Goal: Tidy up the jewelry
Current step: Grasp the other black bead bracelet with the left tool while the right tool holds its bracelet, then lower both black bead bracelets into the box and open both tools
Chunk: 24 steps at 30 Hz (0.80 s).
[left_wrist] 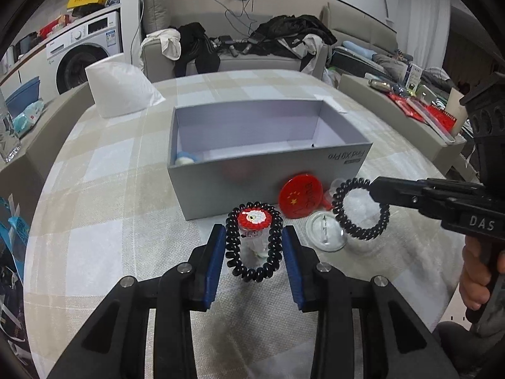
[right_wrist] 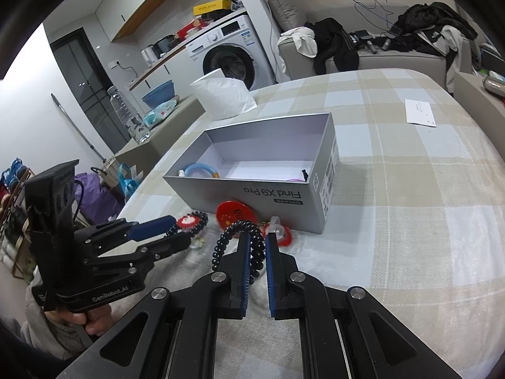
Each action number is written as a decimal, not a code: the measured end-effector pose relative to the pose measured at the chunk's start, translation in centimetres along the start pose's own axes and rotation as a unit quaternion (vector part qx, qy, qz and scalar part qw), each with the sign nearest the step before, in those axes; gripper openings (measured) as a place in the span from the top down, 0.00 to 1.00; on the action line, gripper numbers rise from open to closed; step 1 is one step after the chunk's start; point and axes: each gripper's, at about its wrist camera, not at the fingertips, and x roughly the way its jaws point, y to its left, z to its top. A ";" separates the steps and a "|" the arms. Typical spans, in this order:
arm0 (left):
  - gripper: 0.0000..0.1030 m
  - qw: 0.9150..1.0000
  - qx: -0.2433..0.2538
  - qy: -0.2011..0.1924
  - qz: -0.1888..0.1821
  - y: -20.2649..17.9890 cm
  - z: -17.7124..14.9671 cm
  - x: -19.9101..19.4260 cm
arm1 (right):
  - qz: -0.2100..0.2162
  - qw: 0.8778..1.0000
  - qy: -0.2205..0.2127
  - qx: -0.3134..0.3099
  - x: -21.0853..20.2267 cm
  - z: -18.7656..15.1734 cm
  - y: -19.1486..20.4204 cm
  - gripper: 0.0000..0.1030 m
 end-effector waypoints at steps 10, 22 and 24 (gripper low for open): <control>0.70 1.000 0.006 -0.027 0.003 -0.5 0.1 -1.3 | -0.003 1.000 -0.010 -0.003 -0.8 0.1 0.3 0.92; 0.70 0.998 0.026 -0.063 -0.012 -1.3 0.0 -2.6 | -0.004 1.000 -0.018 -0.008 -1.6 0.0 0.7 0.92; 0.70 0.996 0.022 -0.079 -0.022 -1.2 0.1 -3.2 | -0.006 1.000 -0.018 -0.007 -1.7 0.0 0.7 0.92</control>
